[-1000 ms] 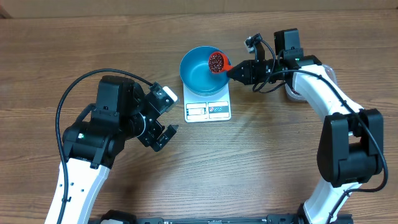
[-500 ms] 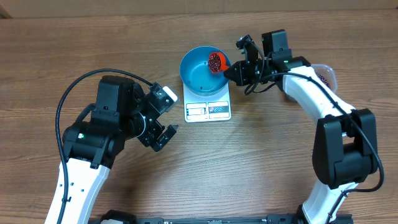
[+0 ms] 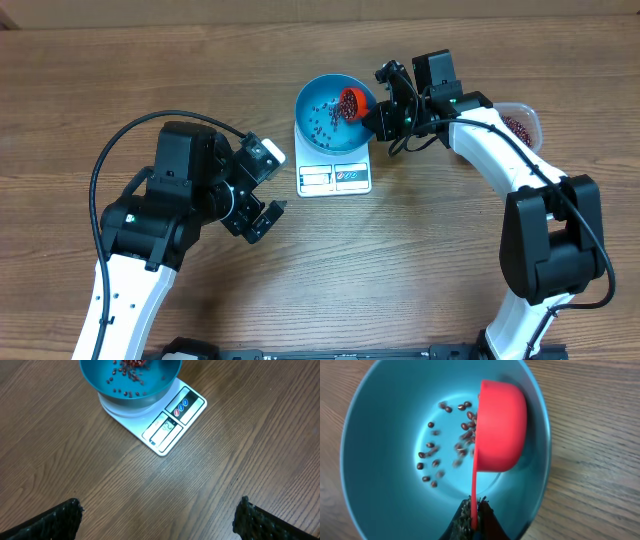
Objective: Scoop item into bowl and weigh 150g on scale
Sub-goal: 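Tilt the red scoop with the right gripper to pour beans into the bowl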
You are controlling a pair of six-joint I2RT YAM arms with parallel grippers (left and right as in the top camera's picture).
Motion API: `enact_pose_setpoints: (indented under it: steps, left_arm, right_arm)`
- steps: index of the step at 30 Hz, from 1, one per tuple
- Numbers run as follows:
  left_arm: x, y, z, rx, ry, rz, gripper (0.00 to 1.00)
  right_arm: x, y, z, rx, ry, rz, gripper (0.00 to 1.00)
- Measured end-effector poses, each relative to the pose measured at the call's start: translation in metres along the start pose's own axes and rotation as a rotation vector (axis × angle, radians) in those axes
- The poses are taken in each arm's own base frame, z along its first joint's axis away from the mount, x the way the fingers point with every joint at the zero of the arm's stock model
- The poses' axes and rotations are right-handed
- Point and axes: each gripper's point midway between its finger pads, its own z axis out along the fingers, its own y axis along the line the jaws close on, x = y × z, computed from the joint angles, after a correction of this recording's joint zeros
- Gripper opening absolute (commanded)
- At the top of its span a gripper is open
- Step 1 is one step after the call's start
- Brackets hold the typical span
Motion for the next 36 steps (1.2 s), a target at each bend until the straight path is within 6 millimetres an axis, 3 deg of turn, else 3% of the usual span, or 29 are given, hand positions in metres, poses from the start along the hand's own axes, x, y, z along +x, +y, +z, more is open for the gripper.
enact_pose_setpoints:
  steps: [9,36]
  left_arm:
    - [0.000,0.000,0.000,-0.001,0.000,0.000,1.00]
    - [0.000,0.000,0.000,0.000,0.000,0.000,1.00]
  right_arm:
    - [0.000,-0.005,-0.010,0.063,0.003,-0.020,0.04]
    - [0.009,-0.011,-0.012,0.099,0.045,-0.106,0.04]
